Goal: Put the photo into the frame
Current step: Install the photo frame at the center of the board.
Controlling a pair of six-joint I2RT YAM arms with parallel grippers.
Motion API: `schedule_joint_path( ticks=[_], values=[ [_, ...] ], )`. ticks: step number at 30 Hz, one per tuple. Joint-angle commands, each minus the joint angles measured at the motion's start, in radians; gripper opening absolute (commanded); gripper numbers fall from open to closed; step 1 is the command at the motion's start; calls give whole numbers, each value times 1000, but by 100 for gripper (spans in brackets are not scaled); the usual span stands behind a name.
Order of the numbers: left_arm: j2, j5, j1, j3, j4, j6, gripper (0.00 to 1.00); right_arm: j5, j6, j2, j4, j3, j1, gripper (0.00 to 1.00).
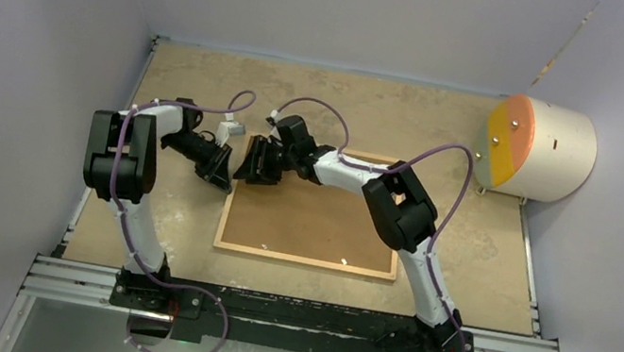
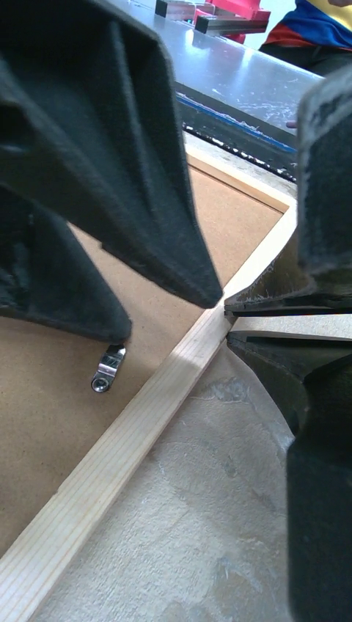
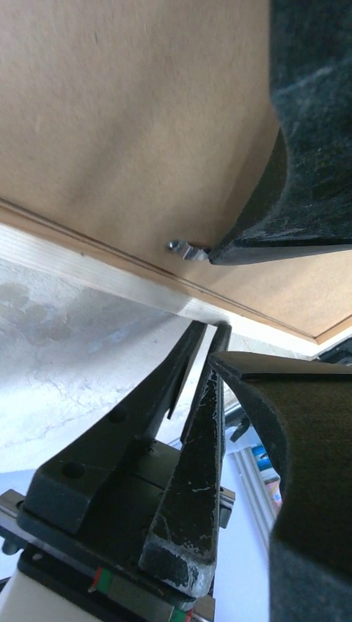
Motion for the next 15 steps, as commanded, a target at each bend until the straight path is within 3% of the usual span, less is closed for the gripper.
schedule_joint_path(
  ticks=[1, 9, 15],
  values=[
    [-24, -28, -3, -12, 76, 16, 14, -12, 27, -60, -2, -7, 25, 49],
    [-29, -34, -4, -20, 73, 28, 14, -26, 30, -59, -48, 9, 25, 49],
    [-31, -33, -4, -19, 75, 26, 14, 34, -27, -123, -102, 1, 8, 56]
  ],
)
